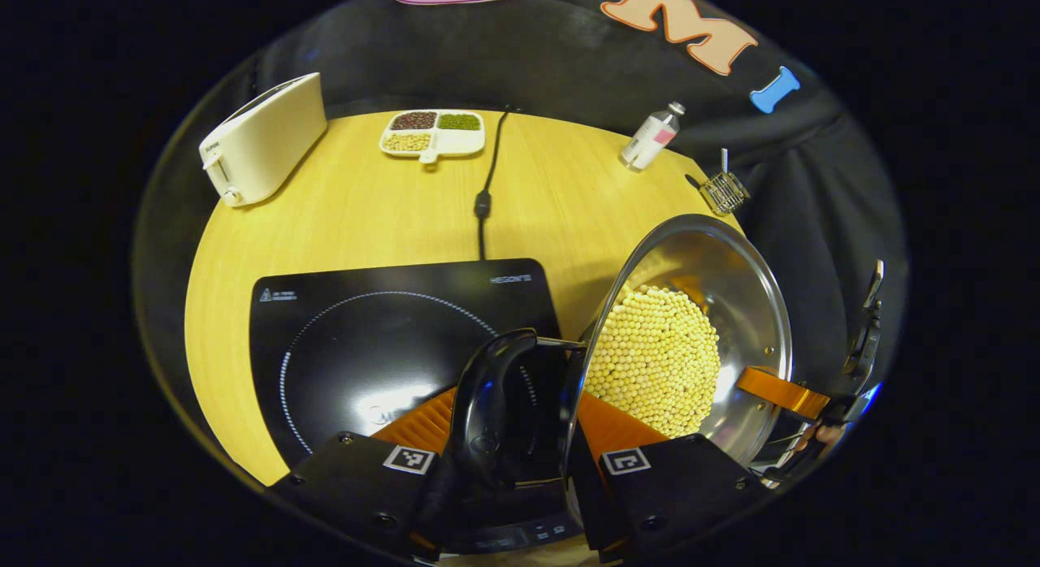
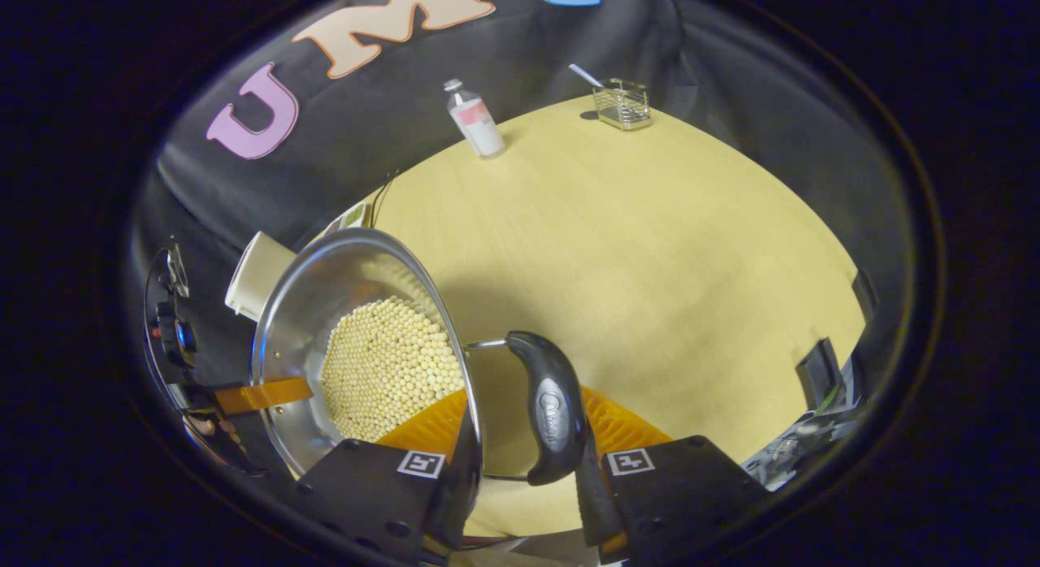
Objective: First push the handle of the pot to place it horizontally, then grasp the pot with both hands and set it on the induction cooktop.
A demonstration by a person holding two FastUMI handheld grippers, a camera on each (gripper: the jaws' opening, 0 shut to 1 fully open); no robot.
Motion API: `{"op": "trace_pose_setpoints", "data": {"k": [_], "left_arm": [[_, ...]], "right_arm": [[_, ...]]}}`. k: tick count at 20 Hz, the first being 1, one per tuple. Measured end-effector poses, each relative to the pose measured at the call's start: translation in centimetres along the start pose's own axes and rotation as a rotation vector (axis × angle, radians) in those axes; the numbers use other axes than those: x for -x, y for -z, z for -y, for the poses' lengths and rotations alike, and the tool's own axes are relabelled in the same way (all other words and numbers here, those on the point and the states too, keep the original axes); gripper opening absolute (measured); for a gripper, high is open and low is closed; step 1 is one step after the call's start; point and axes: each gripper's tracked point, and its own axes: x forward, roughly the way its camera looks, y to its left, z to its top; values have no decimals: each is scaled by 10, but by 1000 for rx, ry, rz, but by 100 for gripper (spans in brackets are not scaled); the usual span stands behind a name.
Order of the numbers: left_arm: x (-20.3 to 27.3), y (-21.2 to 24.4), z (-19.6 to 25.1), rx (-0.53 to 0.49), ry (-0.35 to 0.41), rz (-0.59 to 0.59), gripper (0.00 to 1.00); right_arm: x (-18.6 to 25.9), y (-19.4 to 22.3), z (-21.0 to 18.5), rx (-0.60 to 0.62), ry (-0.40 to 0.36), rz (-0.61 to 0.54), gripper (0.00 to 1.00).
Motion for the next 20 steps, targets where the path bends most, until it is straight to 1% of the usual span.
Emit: {"op": "trace_pose_setpoints", "data": {"k": [1,2,3,4,5,6,7,10,11,12,13,14,15,16,17,18,19,20], "left_arm": [[3,1,-8,8,-1,-1,63],[7,1,-17,16,-4,0,61],[11,0,-27,23,-8,6,63],[16,1,-36,33,-13,11,63],[23,1,-46,43,-17,15,60],[28,1,-52,55,-22,16,63],[32,2,-61,67,-28,17,61],[43,2,-94,94,-48,27,60],[44,2,-102,102,-54,28,61],[46,1,-110,109,-60,29,61],[49,2,-117,114,-64,31,61],[51,3,-124,120,-69,31,63],[52,4,-130,128,-72,29,61],[53,5,-136,134,-75,28,61],[54,7,-141,141,-77,25,60],[54,9,-146,147,-79,23,63],[55,10,-151,154,-82,19,63],[56,12,-156,162,-84,14,60]], "right_arm": [[-1,3,-9,5,-2,-1,53],[-2,5,-18,13,-6,-4,53],[-4,7,-28,21,-10,-8,53],[-7,8,-38,30,-17,-10,53],[-9,9,-48,42,-24,-12,53],[-11,11,-58,53,-32,-18,53],[-14,12,-68,63,-39,-25,53],[-21,15,-96,91,-59,-36,53],[-23,17,-104,96,-66,-42,58],[-24,22,-112,101,-72,-48,58],[-25,24,-119,106,-77,-53,53],[-26,27,-125,111,-81,-58,53],[-28,29,-131,116,-85,-63,53],[-30,32,-136,121,-88,-68,53],[-31,34,-140,127,-91,-72,58],[-33,36,-144,132,-94,-77,53],[-35,39,-148,136,-96,-83,53],[-36,41,-151,139,-98,-88,53]]}}
